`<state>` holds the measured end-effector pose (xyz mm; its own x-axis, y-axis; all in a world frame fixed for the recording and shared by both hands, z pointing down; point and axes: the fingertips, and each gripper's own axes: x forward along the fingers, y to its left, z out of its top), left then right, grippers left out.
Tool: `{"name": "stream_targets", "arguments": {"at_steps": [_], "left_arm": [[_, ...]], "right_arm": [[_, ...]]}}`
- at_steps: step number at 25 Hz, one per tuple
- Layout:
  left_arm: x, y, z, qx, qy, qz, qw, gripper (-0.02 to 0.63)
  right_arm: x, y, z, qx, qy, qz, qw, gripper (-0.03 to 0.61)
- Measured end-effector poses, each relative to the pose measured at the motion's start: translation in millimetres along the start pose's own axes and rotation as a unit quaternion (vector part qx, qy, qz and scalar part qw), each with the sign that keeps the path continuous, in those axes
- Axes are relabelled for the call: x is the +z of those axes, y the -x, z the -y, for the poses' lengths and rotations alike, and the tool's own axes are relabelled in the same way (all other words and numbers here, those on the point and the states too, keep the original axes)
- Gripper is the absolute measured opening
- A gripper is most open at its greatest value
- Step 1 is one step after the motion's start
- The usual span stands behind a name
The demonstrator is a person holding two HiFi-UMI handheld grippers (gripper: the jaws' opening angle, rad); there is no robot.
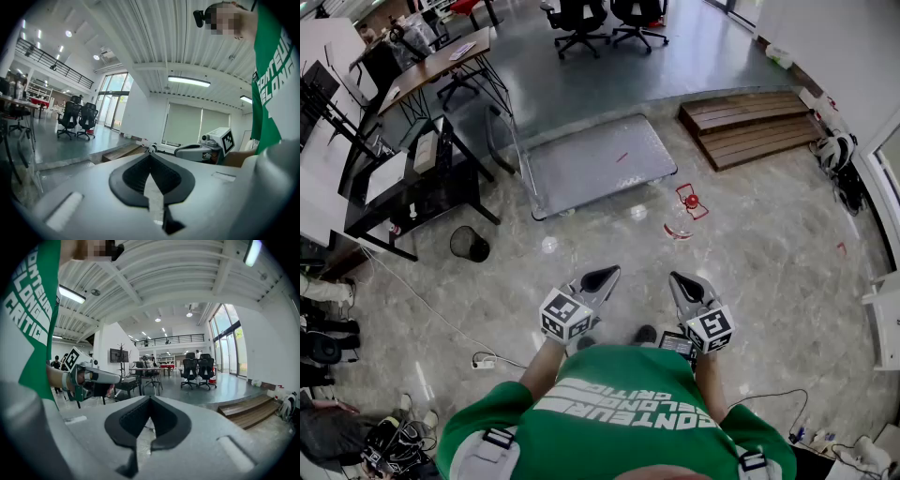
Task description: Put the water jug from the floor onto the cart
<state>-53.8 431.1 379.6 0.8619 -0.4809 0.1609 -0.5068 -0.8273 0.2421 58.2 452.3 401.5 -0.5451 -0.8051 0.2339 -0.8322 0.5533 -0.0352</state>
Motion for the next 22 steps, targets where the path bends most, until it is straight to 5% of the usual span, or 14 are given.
{"name": "stream_targets", "arguments": {"at_steps": [22], "left_arm": [[-12.8,-24.5,6.0,0.017,0.008,-0.014,0.9997,0.015]], "right_arm": [[-13.8,9.3,31.0,-0.001,-0.014,-0.001,1.000,-0.009]]}}
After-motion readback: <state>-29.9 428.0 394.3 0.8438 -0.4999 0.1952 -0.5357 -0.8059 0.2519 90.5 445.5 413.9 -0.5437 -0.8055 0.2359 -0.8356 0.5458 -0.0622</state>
